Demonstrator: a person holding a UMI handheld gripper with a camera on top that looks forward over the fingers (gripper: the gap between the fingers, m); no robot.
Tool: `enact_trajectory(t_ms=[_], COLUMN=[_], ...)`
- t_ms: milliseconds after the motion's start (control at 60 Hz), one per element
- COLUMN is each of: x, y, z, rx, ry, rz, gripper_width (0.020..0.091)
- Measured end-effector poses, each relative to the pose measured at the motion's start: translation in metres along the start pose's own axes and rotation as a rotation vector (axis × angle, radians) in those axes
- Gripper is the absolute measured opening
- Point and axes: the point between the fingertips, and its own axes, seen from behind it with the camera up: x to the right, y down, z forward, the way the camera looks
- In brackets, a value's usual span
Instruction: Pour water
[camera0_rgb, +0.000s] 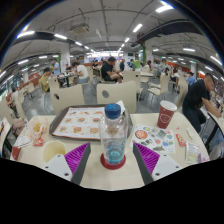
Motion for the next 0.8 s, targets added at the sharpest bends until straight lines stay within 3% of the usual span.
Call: enact_trajectory(t_ms=[267, 517, 800], x=[-0.046, -0.085, -0.103], y=[0.041, 0.065, 0.070], z=[-0.121, -0.196, -0.218], rx=[-0.135, -0.148, -0.134], ry=[0.031, 0.071, 0.077], rz=[0.030, -0.003, -0.048], gripper_width=[0.0850, 0.0848, 0.0850])
